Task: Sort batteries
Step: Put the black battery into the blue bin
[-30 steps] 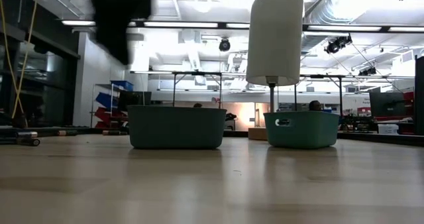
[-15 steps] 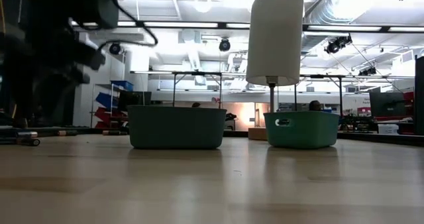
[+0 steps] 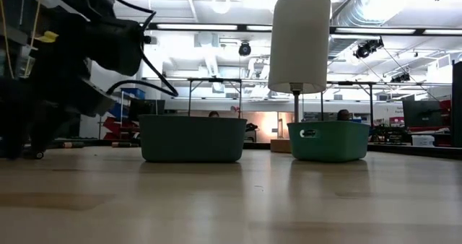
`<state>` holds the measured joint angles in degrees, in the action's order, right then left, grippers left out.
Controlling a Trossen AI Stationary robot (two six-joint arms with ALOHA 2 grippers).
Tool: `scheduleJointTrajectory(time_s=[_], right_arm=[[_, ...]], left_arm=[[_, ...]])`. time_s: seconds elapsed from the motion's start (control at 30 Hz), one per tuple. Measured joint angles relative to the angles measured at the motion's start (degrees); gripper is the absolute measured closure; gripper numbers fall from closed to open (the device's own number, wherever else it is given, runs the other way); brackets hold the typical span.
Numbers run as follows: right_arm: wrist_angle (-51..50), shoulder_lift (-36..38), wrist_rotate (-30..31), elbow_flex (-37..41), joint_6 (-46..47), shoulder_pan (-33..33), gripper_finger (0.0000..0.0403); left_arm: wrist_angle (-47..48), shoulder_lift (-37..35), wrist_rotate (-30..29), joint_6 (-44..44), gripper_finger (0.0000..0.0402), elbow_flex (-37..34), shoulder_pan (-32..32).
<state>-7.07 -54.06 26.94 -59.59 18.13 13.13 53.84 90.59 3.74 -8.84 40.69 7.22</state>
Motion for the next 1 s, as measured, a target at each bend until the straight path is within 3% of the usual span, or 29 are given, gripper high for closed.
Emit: scheduleJointTrajectory(time_s=[0.13, 0.17, 0.33, 0.43, 0.53, 0.73, 0.9, 1.0], right_arm=[[0.0, 0.0, 0.0, 0.0, -0.1, 0.0, 0.0231], [0.0, 0.0, 0.0, 0.0, -0.1, 0.0, 0.0231], [0.0, 0.0, 0.0, 0.0, 0.1, 0.0, 0.0231], [-0.1, 0.0, 1.0, 0.0, 1.1, 0.0, 0.0231], [-0.5, 0.0, 2.5, 0.0, 1.3, 0.0, 0.0231], [-0.5, 0.0, 2.6, 0.0, 1.3, 0.0, 0.0231], [-0.5, 0.0, 2.6, 0.0, 1.4, 0.0, 0.0231], [-0.5, 0.0, 3.0, 0.0, 1.4, 0.0, 0.0231]], left_arm=[[-0.6, -0.5, -0.7, -0.5, 0.0363, 1.5, -0.1], [-1.2, -0.6, -0.6, -0.9, 0.0378, 2.2, 0.0], [-0.9, -6.2, -5.1, -1.4, 0.0388, 9.2, -0.2], [-6.2, -10.7, -7.1, -1.2, 0.0394, 13.3, -0.3], [-11.9, -13.4, -7.7, 1.3, 0.0392, 14.8, -0.5], [-20.3, -10.3, -8.4, -0.3, 0.0361, 15.1, -1.0], [-16.2, -9.0, -8.7, -4.9, 0.0285, 15.1, -3.2], [-9.2, -10.0, -8.8, -9.6, 0.0242, 15.1, -4.1]])
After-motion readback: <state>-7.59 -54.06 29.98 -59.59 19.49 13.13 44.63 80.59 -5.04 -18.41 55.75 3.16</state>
